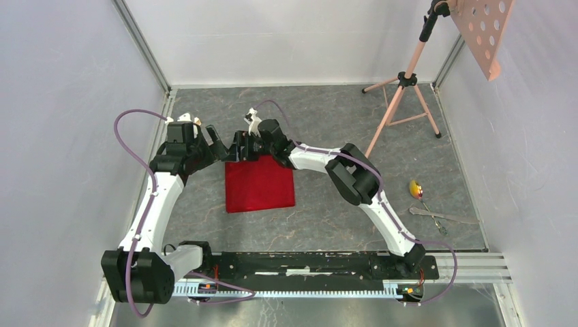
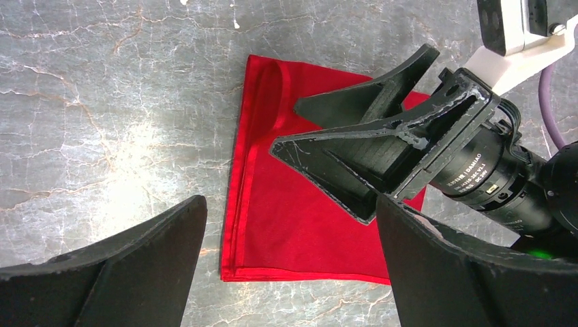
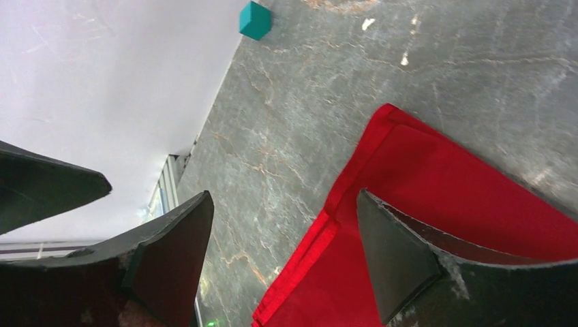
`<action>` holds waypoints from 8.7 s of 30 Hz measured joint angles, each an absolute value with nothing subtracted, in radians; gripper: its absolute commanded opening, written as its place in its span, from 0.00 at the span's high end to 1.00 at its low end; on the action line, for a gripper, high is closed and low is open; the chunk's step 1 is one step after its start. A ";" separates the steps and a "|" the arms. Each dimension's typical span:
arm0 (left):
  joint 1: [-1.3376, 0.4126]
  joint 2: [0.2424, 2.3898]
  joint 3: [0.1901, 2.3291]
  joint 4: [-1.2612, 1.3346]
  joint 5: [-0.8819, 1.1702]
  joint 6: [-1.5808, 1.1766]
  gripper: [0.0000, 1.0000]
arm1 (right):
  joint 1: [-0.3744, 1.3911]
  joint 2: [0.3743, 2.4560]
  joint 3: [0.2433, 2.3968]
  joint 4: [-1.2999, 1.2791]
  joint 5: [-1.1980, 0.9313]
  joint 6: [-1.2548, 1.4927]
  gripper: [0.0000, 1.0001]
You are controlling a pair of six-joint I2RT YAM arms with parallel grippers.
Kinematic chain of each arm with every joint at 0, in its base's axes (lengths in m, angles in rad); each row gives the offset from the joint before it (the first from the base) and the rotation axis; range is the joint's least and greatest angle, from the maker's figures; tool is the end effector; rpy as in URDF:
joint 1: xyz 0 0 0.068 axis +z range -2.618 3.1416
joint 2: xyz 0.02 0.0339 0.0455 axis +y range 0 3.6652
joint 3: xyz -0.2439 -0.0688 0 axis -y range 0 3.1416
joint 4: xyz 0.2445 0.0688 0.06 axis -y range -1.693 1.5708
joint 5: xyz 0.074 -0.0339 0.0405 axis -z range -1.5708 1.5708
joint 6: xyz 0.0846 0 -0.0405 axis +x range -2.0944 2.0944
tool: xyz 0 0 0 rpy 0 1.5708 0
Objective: Fold the napkin into a case and place the utensils inside
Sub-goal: Smooth out the square-folded napkin at the center of the board, then move the square-folded napkin to the center of the board, then smooth out the square-folded napkin at the center of the board.
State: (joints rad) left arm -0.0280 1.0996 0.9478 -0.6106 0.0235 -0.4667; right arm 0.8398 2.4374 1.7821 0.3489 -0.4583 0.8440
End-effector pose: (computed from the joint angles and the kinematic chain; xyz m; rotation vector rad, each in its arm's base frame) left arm 0.2746 -0.0097 0.2436 -0.4996 2.2954 -0.2728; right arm 0.3588 0.4562 0.1248 -0.3616 2.1436 1.5037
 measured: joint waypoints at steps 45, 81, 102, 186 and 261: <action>-0.232 1.294 0.963 -0.608 0.245 -0.499 0.00 | 0.558 1.652 0.926 -0.284 0.114 0.196 0.56; -0.507 1.457 0.760 -0.359 0.299 -0.660 0.45 | 0.471 1.405 0.739 -0.281 -0.102 0.241 0.38; -0.520 1.457 0.733 -0.325 0.327 -0.667 0.76 | 0.628 1.243 0.591 -0.309 -0.146 0.557 0.53; -0.520 1.377 0.648 -0.248 0.396 -0.721 0.96 | 0.659 1.209 0.592 -0.439 0.068 1.047 1.00; -0.523 1.546 0.618 -0.123 0.456 -0.754 0.96 | 0.579 2.253 1.259 0.600 -0.654 0.638 0.34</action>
State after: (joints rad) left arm -0.5232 1.5463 0.6178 -0.1230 0.4564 -0.7540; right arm 0.5789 2.2528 1.2591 0.5999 -0.6544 0.6384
